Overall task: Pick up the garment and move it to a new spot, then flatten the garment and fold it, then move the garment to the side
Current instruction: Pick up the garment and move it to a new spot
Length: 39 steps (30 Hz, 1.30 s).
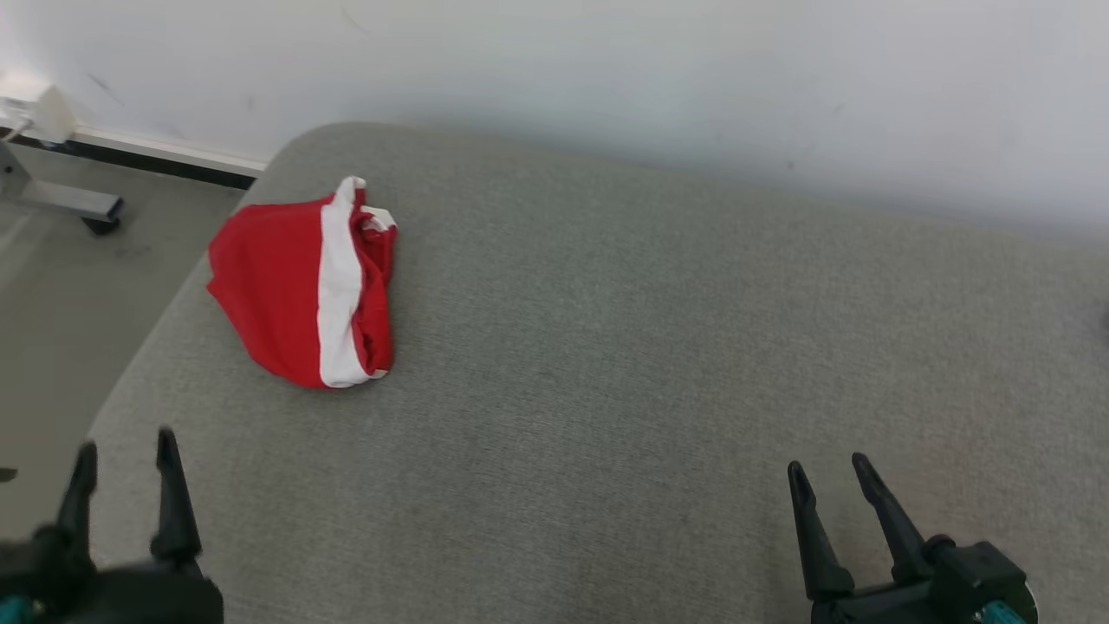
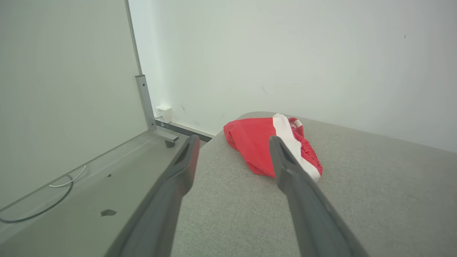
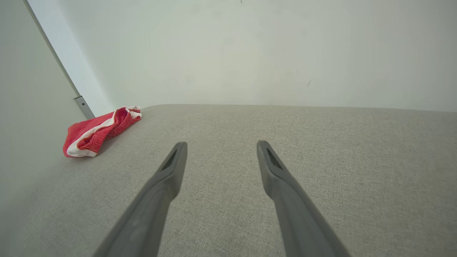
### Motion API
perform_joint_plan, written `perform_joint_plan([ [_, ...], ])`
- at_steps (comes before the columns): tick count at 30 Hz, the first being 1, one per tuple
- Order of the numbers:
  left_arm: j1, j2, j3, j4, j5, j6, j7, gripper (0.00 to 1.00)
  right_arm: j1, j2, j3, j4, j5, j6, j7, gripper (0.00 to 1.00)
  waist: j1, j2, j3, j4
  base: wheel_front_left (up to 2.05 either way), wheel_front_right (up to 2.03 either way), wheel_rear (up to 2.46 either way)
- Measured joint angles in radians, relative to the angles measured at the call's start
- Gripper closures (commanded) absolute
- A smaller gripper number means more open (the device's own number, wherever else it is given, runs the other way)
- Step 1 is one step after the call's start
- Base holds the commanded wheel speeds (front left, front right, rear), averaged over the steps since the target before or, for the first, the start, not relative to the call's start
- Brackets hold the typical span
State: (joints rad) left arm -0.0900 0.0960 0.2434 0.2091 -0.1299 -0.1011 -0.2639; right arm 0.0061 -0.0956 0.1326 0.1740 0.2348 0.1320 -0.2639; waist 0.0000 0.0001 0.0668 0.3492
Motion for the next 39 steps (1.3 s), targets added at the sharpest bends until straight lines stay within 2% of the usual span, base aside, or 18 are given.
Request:
perform_joint_plan([
  [7,-0.244,0.069,-0.005,0.065,-0.043,-0.014,0.000,0.00,-0.053,-0.025,-0.028,-0.025,-0.014,0.000,0.000,0.00,0.0001,0.0000,0.075,-0.065,0.00,0.00,0.00],
  [19,-0.652,0.264,-0.010,0.281,-0.095,-0.023,0.055,0.00,-0.135,-0.012,-0.093,-0.114,-0.043,0.000,0.000,0.00,0.0003,0.0001,0.253,-0.224,0.00,0.00,0.00],
  [25,-0.752,0.325,-0.026,0.483,-0.121,-0.027,0.166,0.00,-0.154,-0.010,-0.128,-0.145,-0.053,0.000,0.000,0.00,0.0003,0.0002,0.349,-0.306,0.00,0.00,0.00],
  [33,-0.790,0.364,-0.042,0.676,-0.162,-0.028,0.319,0.00,-0.171,-0.014,-0.131,-0.147,-0.053,0.000,0.000,0.00,0.0002,0.0002,0.407,-0.364,0.00,0.00,0.00],
  [39,-0.811,0.378,-0.072,0.780,-0.215,-0.028,0.449,0.00,-0.176,-0.015,-0.128,-0.144,-0.057,0.000,0.000,0.00,0.0001,0.0001,0.412,-0.383,0.00,0.00,0.00],
])
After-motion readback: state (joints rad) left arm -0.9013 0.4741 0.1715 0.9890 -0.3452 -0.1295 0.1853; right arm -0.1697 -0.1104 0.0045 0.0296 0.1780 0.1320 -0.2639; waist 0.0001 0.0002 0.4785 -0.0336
